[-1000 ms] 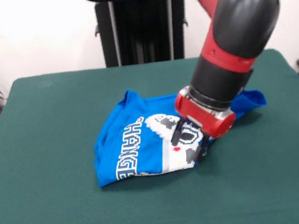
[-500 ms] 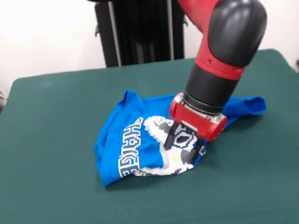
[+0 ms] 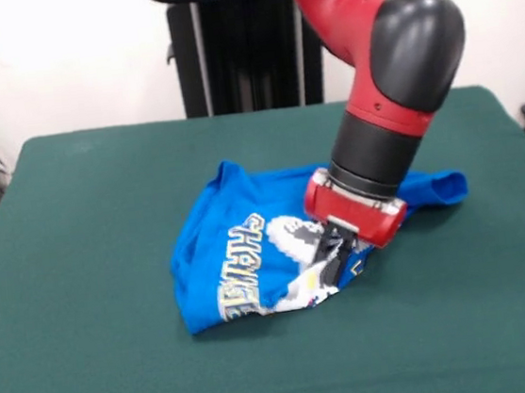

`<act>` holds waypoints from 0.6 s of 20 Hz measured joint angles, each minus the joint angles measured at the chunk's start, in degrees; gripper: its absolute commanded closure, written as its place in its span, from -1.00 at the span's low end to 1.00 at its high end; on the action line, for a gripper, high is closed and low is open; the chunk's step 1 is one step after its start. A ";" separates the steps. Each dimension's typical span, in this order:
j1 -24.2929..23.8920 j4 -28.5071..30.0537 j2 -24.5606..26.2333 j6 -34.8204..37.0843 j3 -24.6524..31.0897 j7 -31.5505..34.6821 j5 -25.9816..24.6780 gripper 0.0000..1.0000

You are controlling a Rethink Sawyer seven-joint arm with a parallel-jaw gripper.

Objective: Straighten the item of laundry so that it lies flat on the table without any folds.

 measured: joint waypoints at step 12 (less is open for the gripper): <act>3.86 -0.41 1.46 -1.29 -5.89 2.01 -7.97 1.00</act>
